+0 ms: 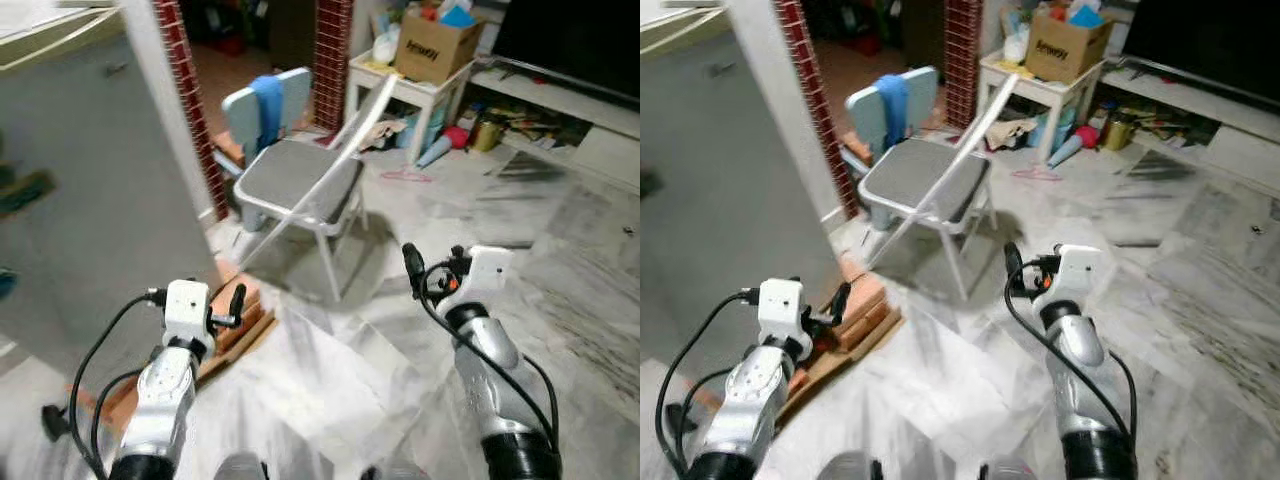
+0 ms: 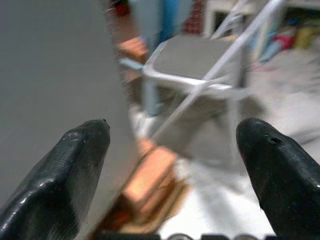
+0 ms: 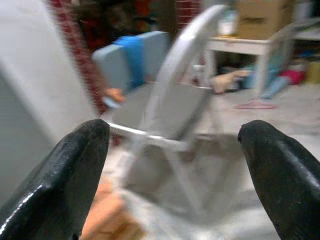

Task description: Restocking fridge

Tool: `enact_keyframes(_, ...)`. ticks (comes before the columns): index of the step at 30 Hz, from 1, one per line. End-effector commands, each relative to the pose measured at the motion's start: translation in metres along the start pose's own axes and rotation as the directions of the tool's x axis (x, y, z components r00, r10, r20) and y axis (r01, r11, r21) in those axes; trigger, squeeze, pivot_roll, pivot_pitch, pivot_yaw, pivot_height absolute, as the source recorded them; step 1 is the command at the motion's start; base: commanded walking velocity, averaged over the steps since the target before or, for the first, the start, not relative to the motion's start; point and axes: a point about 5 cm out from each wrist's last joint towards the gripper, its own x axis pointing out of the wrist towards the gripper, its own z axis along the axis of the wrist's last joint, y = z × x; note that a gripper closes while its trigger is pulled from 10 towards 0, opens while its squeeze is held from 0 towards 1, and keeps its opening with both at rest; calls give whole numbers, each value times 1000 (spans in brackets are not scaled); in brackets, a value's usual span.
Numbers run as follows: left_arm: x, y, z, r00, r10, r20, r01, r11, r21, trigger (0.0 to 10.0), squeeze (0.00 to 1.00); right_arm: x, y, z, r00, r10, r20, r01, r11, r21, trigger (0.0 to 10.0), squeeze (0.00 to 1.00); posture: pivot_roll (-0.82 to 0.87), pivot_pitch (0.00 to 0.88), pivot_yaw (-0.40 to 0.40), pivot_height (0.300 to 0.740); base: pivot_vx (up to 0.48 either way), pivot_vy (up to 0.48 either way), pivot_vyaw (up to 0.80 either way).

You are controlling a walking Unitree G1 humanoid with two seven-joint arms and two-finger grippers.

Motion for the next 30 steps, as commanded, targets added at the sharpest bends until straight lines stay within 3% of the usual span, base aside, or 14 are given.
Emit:
enact_keyframes(1, 3, -5, 5, 1000, -11, 18, 11, 1000, -3, 10000, 0, -1, -9, 5, 1000, -23, 15, 24, 999, -23, 10000, 0, 15, 20, 8, 740, 0, 480, 0)
enact_keyframes(22, 4, -11, 4, 997, -71, 3, 71, 997, 22, 10000, 0, 3, -7, 1, 1000, -28, 1, 28, 999, -22, 10000, 0, 21, 26, 2, 740, 0, 471, 0)
enact_keyframes(30, -1, -13, 2, 995, -103, 10, 102, 993, 50, 10000, 0, 5, -8, 0, 1000, -29, -2, 29, 999, -29, 10000, 0, 30, 34, 3, 740, -320, 360, 0)
